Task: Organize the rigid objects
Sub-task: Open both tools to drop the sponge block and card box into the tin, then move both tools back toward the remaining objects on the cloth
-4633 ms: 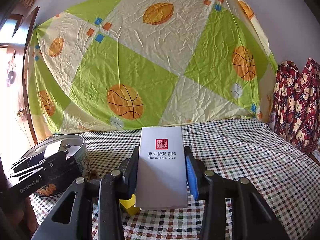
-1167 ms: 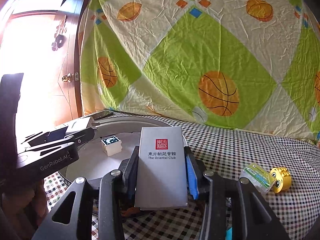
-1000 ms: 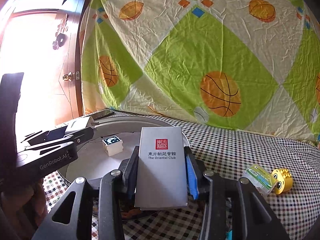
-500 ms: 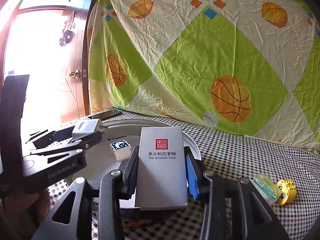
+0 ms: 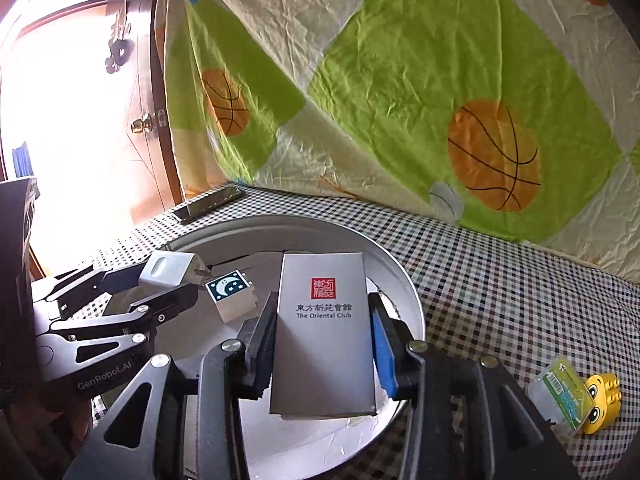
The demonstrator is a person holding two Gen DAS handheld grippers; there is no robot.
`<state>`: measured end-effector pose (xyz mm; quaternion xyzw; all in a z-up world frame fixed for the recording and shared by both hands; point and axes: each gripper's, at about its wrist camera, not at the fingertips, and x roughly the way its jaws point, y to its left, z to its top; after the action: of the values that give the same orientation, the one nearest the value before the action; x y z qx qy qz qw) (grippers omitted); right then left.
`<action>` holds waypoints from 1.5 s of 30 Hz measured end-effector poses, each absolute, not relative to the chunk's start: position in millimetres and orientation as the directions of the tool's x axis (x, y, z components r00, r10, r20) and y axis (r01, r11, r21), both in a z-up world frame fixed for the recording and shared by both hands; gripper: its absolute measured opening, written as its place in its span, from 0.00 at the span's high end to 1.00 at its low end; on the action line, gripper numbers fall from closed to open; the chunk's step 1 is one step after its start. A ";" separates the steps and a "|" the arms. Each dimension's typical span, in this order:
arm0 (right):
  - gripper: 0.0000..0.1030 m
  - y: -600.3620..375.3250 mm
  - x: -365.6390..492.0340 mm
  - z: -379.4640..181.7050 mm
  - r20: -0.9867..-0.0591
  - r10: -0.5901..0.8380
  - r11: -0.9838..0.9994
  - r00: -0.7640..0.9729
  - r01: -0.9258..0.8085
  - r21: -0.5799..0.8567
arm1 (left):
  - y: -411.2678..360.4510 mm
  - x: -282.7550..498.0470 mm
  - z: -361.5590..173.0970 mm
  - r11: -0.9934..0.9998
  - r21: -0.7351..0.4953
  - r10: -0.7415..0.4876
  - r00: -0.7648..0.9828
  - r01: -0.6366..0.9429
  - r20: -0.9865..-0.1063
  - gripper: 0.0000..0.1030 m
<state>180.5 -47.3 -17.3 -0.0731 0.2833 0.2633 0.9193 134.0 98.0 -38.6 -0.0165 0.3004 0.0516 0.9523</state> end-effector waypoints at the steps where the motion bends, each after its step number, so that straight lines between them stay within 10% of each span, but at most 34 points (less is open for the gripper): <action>1: 0.58 -44.1 183.7 -19.5 -0.572 0.440 0.848 0.693 -0.529 0.011 | 97.8 136.1 -39.6 0.994 0.006 0.092 0.810 -0.108 -0.579 0.49; 10: 0.57 -22.9 195.9 -26.5 -0.619 0.463 0.817 0.635 -0.577 0.018 | 101.7 139.5 -39.3 0.984 0.065 0.171 0.795 -0.164 -0.582 0.46; 23: 0.43 -91.5 146.5 -4.3 -0.550 0.435 0.852 0.713 -0.523 -0.004 | 78.1 103.4 -24.3 0.987 0.045 0.154 0.857 -0.151 -0.492 0.12; 35: 0.36 -255.7 94.8 -15.7 -0.541 0.209 0.973 0.814 -0.228 0.033 | -47.7 80.4 -26.9 0.992 0.041 -0.083 0.874 0.117 -0.478 0.08; 45: 0.36 -240.5 89.6 -46.3 -0.619 0.294 0.938 0.729 -0.343 0.042 | -74.6 83.9 -43.4 0.991 0.083 -0.051 0.853 0.109 -0.519 0.08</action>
<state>89.6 -240.5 -46.3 -0.0378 0.3260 0.1716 0.9289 83.9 -74.6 -43.4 0.0549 0.2675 -0.0416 0.9611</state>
